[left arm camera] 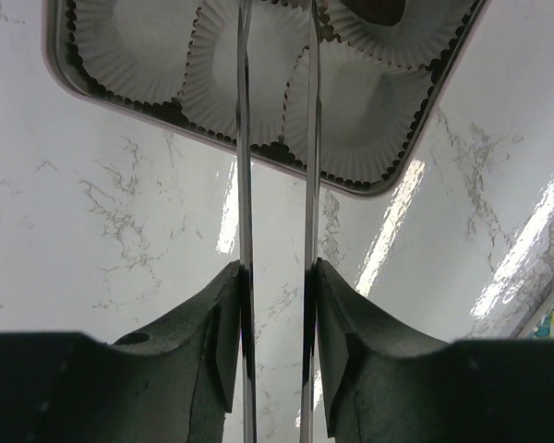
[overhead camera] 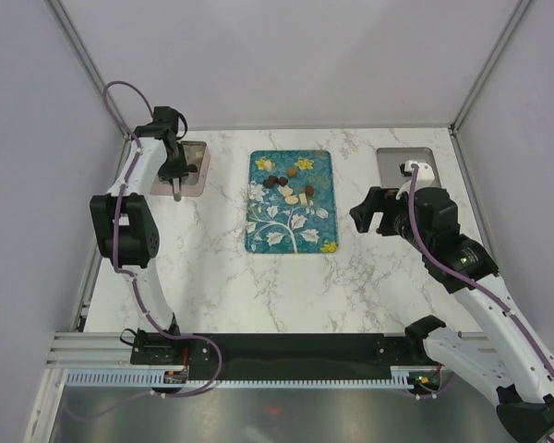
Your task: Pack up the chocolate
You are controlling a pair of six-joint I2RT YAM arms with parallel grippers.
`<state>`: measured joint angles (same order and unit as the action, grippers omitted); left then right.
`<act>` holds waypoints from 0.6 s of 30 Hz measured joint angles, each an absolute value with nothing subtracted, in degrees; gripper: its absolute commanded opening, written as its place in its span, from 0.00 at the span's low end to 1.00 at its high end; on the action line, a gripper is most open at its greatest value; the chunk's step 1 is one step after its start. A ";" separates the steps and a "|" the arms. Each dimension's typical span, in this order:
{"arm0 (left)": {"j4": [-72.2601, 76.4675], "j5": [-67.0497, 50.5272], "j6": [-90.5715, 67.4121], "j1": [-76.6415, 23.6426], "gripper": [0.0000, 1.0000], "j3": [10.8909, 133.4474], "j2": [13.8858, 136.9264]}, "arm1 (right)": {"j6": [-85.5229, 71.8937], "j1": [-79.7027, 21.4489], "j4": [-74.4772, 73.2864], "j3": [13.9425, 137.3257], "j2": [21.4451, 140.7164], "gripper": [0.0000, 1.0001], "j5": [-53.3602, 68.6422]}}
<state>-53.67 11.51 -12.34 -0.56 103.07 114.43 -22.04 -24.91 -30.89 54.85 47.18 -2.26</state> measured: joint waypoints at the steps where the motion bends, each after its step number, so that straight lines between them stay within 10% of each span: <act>1: -53.67 11.53 -12.29 -0.54 0.43 103.42 114.63 | -22.04 -24.91 -30.89 54.85 47.18 0.97 -2.26; 18: -53.52 10.15 -12.05 -0.45 0.47 105.51 113.51 | -22.04 -24.91 -30.92 55.44 47.20 0.97 -2.28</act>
